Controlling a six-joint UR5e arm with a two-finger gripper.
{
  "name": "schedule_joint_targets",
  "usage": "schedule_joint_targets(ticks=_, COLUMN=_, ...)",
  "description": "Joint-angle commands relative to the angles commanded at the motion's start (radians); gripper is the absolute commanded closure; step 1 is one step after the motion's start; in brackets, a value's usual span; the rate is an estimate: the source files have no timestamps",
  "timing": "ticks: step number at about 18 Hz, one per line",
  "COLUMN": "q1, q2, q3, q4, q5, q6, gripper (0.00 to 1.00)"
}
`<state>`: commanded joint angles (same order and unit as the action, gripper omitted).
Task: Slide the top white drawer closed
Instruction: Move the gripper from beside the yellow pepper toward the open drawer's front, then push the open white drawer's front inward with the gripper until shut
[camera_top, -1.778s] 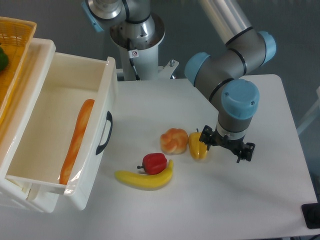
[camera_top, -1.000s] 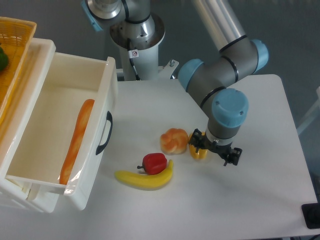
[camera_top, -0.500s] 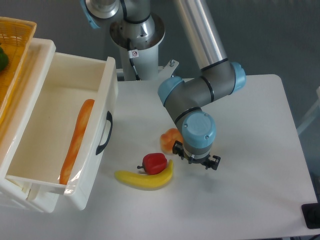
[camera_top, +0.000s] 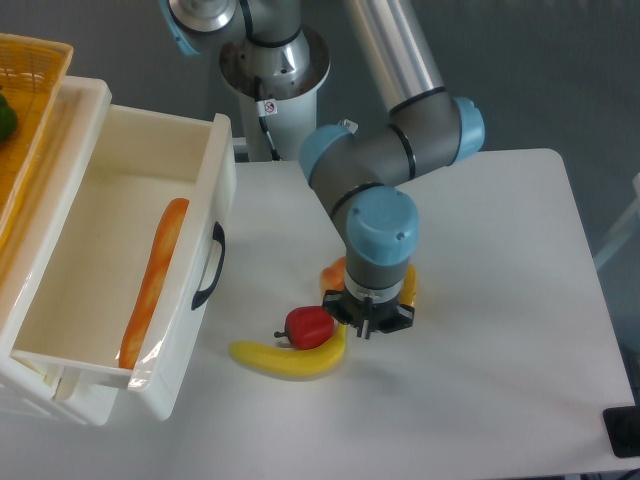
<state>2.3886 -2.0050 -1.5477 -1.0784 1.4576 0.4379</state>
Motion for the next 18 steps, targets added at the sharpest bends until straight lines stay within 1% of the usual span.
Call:
schedule_joint_targets(ticks=1, q1=-0.011, q2=0.012, q3=-0.015, q4=0.002, q5=-0.025, q6=-0.027, gripper=1.0)
schedule_joint_targets(ticks=2, q1=-0.02, q2=0.025, q3=-0.026, q4=-0.012, q5=-0.061, q6=-0.037, gripper=1.0)
schedule_joint_targets(ticks=3, q1=-0.026, q2=0.028, q3=-0.034, q4=-0.056, q5=-0.127, q6=-0.038, gripper=1.0)
schedule_joint_targets(ticks=4, q1=-0.025, q2=0.032, q3=-0.028, q4=-0.113, q5=-0.191, q6=-0.038, gripper=1.0)
schedule_joint_targets(ticks=5, q1=-0.02, q2=0.049, q3=-0.019, q4=-0.179, q5=-0.232, q6=-0.034, gripper=1.0)
schedule_joint_targets(ticks=6, q1=-0.019, q2=0.054, q3=-0.005, q4=-0.24, q5=-0.261, q6=-0.025, gripper=1.0)
schedule_joint_targets(ticks=7, q1=-0.011, q2=0.06, q3=0.004, q4=-0.292, q5=-0.288, q6=-0.018, gripper=1.0)
schedule_joint_targets(ticks=10, q1=0.012, q2=0.092, q3=0.008, q4=-0.417, q5=-0.342, q6=0.065, gripper=1.0)
schedule_joint_targets(ticks=11, q1=0.024, q2=0.101, q3=0.008, q4=-0.446, q5=-0.359, q6=0.096, gripper=1.0)
schedule_joint_targets(ticks=12, q1=0.029, q2=0.107, q3=0.009, q4=-0.46, q5=-0.373, q6=0.108, gripper=1.0)
schedule_joint_targets(ticks=15, q1=0.041, q2=0.12, q3=0.011, q4=-0.479, q5=-0.387, q6=0.111, gripper=1.0)
schedule_joint_targets(ticks=18, q1=0.041, q2=0.129, q3=0.011, q4=-0.482, q5=-0.405, q6=0.113, gripper=1.0)
